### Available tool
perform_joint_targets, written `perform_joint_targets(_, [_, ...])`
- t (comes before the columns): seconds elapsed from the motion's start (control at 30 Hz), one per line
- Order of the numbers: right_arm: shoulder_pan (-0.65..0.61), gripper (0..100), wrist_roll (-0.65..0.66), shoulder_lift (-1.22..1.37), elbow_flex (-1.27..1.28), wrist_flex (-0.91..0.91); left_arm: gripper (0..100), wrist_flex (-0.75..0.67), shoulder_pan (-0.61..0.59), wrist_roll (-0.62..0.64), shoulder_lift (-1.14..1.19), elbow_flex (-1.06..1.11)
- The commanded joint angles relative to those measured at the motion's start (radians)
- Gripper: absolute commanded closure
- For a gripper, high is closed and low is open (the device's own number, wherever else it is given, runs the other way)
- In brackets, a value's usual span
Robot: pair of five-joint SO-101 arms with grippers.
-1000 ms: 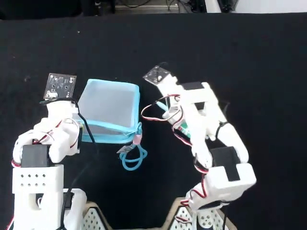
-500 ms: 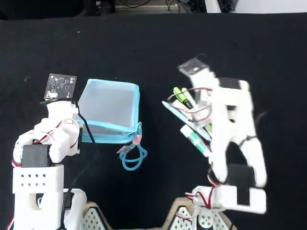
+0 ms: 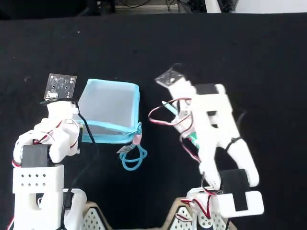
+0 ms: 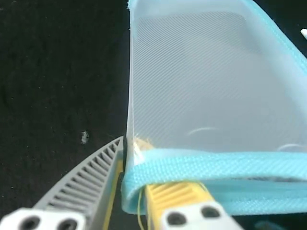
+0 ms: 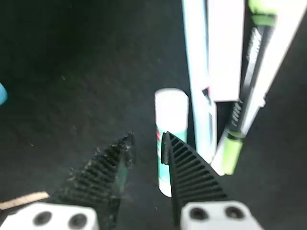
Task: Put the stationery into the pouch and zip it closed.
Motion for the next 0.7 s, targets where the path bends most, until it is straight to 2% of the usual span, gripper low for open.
perform_joint_targets(0.0, [-0.034, 89.9, -0.02, -0.039, 0.041, -0.095, 97, 0.002, -0.01, 0.015, -0.003, 0.007])
perform_joint_targets(0.17, [-0.018, 89.9, -0.015, -0.041, 0.128, -0.221, 97, 0.002, -0.01, 0.015, -0.003, 0.007])
perform_joint_targets(0.37, [-0.017, 89.4, 0.083, -0.048, 0.113, -0.143, 97, 0.002, -0.01, 0.015, -0.003, 0.007])
perform_joint_targets(0.57, [-0.006, 77.0, 0.1, -0.045, 0.038, -0.063, 97, 0.002, -0.01, 0.015, -0.003, 0.007])
perform_joint_targets(0.67, [-0.006, 77.6, 0.101, -0.039, 0.047, -0.106, 97, 0.002, -0.013, 0.015, -0.003, 0.007])
